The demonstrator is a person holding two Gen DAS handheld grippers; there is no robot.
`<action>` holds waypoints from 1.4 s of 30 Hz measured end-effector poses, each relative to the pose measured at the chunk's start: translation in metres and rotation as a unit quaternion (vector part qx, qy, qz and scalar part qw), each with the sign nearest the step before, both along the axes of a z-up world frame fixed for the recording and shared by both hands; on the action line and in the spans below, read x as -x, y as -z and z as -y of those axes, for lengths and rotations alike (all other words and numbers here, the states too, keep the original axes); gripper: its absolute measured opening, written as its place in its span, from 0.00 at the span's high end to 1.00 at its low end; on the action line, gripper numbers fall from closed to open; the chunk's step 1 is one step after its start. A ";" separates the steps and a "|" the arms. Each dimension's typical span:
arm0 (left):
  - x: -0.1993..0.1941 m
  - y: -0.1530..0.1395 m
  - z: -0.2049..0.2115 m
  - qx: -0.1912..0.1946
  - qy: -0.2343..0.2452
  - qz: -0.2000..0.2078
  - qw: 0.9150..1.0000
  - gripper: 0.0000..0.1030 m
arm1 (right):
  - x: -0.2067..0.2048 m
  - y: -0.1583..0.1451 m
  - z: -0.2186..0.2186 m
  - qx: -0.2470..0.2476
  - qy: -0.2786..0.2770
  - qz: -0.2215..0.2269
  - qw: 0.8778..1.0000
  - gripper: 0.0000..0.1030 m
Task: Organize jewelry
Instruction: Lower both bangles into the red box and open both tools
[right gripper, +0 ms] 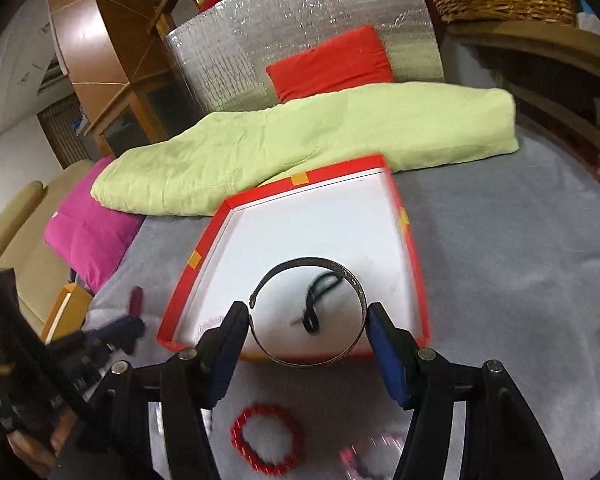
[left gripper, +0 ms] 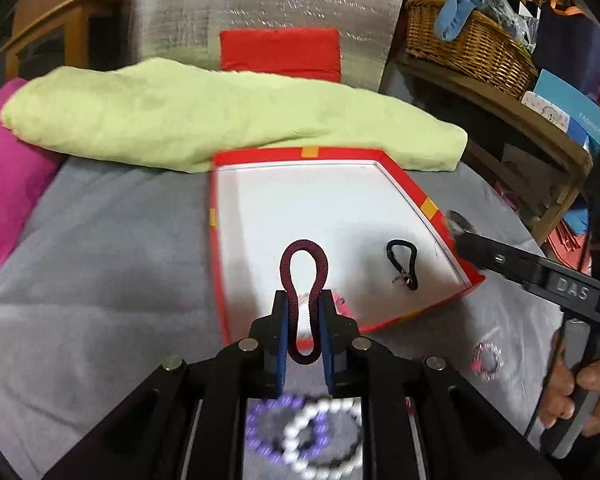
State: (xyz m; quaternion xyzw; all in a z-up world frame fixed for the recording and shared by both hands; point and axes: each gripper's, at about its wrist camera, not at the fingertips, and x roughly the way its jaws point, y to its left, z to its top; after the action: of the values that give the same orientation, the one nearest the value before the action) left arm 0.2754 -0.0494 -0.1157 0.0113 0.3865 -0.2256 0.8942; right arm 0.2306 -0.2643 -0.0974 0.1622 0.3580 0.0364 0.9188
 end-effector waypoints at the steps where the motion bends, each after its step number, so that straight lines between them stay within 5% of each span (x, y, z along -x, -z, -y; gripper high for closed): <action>1: -0.006 0.002 0.004 -0.003 0.002 -0.005 1.000 0.85 | -0.008 0.003 0.000 -0.003 0.001 -0.003 1.000 0.38; 13: -0.076 0.026 0.022 -0.023 0.013 -0.067 0.997 0.85 | -0.096 0.027 0.000 -0.017 0.019 -0.049 0.998 0.38; 24: -0.098 0.043 0.034 -0.043 0.024 -0.102 0.994 0.85 | -0.128 0.049 0.010 -0.021 0.040 -0.086 0.995 0.37; 28: -0.100 0.040 0.032 -0.038 0.015 -0.100 0.994 0.59 | -0.127 0.047 0.016 -0.040 0.043 -0.082 0.995 0.34; 42: -0.052 -0.005 -0.017 -0.029 -0.063 -0.036 0.997 0.42 | -0.059 -0.001 0.040 -0.051 0.066 -0.022 0.996 0.34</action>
State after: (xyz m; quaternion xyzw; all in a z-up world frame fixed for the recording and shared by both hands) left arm 0.3276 -0.0327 -0.1108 0.0051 0.4248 -0.1578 0.8914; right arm 0.2900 -0.3041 -0.0967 0.2330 0.3645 -0.0094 0.9015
